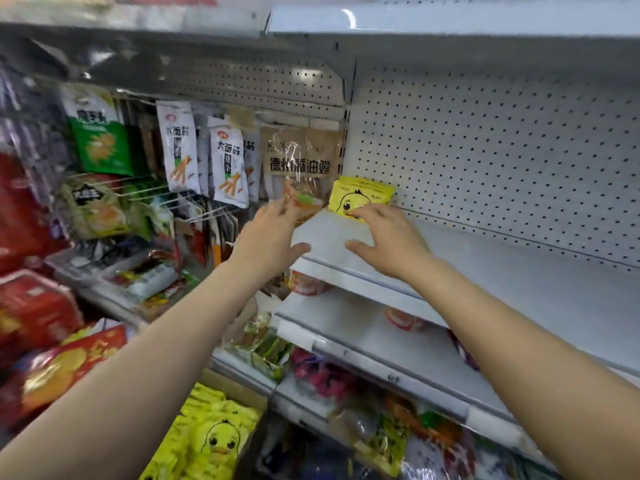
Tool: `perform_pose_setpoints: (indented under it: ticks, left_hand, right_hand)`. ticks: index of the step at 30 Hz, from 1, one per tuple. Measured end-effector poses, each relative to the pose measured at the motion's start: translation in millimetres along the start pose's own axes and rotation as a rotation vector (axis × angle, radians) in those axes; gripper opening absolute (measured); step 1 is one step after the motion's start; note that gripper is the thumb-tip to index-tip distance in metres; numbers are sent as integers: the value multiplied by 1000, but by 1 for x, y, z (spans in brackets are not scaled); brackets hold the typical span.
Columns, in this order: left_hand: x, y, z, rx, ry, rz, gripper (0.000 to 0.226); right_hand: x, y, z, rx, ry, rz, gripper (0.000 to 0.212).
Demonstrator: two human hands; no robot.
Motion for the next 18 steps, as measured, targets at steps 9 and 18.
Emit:
perform_pose_setpoints:
  ticks: [9, 18]
  left_hand:
    - [35, -58, 96, -107, -87, -57, 57]
    - [141, -72, 132, -90, -183, -93, 54]
  right_hand:
    - [97, -8, 37, -20, -152, -92, 56]
    - [204, 34, 6, 19, -295, -111, 59]
Point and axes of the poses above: each hand's wrist, its own z-axis away from the middle knuckle, its own y-axis out of the palm, x = y × z, the point moved 7 cm from there along -z, towards the middle knuckle, and after that the axes turned 11 degrees about z, right-handed, at the moved point
